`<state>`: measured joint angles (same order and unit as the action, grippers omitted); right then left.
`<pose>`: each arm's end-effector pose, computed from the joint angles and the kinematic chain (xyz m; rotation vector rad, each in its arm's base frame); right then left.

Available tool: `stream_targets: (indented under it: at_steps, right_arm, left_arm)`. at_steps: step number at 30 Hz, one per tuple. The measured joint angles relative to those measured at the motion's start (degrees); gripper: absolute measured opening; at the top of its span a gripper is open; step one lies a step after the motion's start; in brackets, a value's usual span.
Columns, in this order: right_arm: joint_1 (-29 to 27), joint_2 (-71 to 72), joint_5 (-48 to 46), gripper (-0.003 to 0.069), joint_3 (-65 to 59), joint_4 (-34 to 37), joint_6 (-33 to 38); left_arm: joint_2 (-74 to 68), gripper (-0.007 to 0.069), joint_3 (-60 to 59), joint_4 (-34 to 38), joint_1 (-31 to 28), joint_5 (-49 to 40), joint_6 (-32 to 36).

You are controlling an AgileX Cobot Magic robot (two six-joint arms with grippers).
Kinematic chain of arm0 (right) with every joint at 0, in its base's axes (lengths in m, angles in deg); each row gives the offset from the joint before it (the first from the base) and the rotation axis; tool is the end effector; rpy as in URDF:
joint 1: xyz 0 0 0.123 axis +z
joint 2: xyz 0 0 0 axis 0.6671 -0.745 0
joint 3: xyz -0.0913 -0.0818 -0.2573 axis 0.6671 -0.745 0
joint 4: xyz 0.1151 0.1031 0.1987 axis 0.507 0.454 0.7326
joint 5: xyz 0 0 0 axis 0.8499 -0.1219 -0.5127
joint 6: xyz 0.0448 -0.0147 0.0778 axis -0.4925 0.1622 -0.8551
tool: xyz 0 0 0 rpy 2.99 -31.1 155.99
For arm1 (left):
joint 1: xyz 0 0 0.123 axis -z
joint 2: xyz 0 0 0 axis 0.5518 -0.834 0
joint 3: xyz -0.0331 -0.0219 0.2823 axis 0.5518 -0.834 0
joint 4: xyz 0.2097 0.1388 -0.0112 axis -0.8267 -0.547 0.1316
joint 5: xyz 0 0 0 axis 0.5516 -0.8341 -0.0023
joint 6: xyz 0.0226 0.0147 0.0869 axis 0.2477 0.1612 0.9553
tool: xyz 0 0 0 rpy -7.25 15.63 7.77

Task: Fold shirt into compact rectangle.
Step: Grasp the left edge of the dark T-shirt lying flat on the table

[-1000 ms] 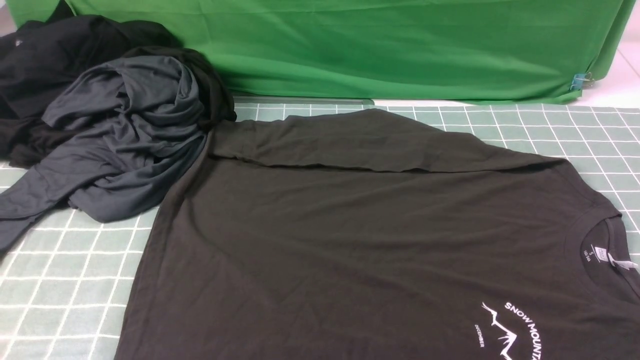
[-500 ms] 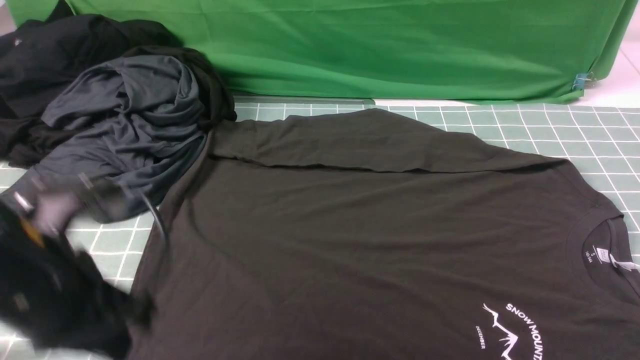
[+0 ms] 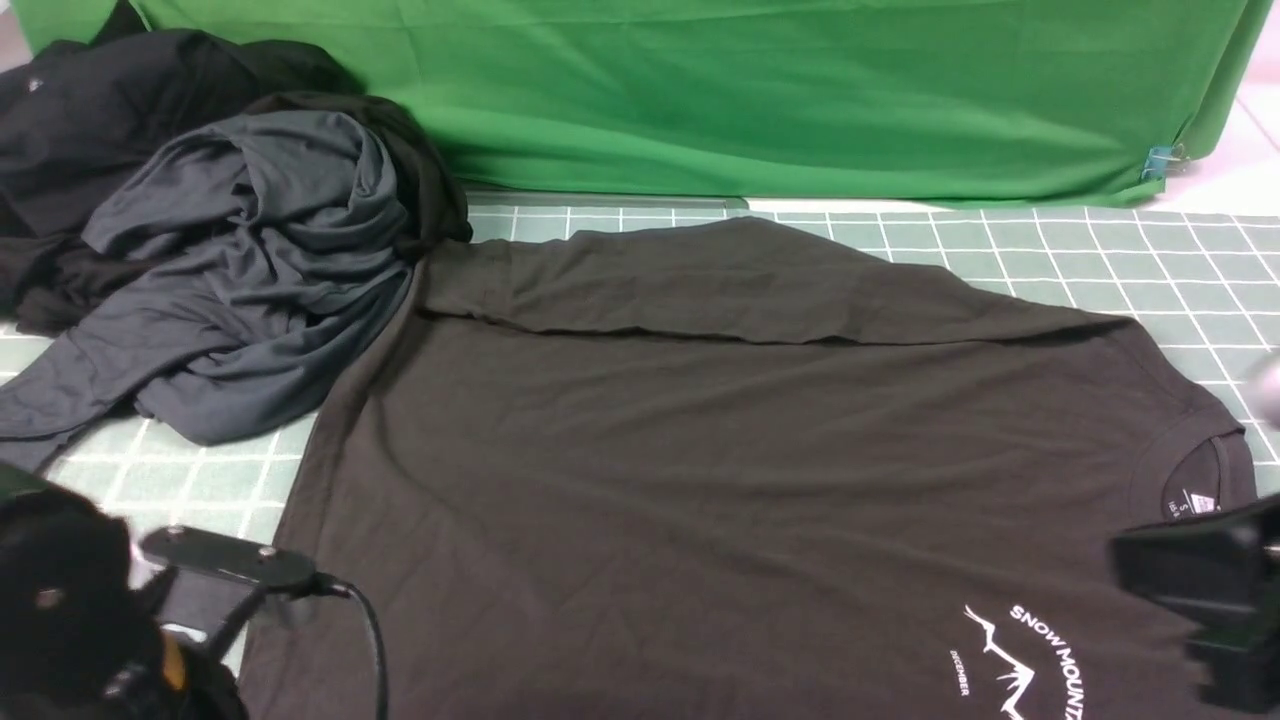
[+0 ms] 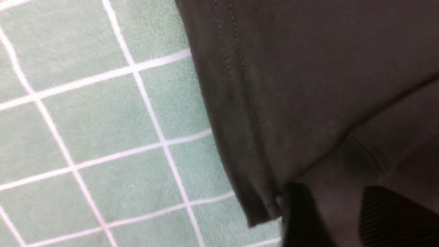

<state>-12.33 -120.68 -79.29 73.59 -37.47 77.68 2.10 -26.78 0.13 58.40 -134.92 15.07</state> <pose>0.1323 0.0889 0.3214 -0.5229 2.2865 0.4778 0.1622 -0.0753 0.1976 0.4097 3.0607 -0.0256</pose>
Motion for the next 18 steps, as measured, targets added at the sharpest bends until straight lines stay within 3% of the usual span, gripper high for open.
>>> stream_targets:
  at_steps: [1, 4, 9, 15, 18]
  right_arm:
    - [1.56, -1.26, 2.0, 0.001, -0.39, 0.0, 0.0]
    - [3.32, -2.23, 4.3, 0.001, -1.04, 0.0, 0.0]
    - [4.05, -2.45, 6.69, 0.001, -1.54, 0.0, -0.05]
    - [4.05, -2.45, 7.26, 0.0013, -1.61, 0.0, -0.05]
    - [4.05, -2.45, 7.67, 0.0017, -1.61, 0.0, -0.05]
  left_arm:
    - [-2.87, 0.0372, -0.04, 0.0, 0.0, 1.35, -0.06]
    - [-6.05, 0.0426, -0.06, 0.77, 0.0, 2.45, -0.05]
    - [-10.59, 0.0437, -0.17, 1.64, 0.0, 2.27, -0.05]
    - [-12.58, 0.0314, -0.17, 4.52, 0.0, 0.43, -0.05]
    - [-12.63, 0.0156, -0.17, 6.17, 0.0, -0.54, -0.05]
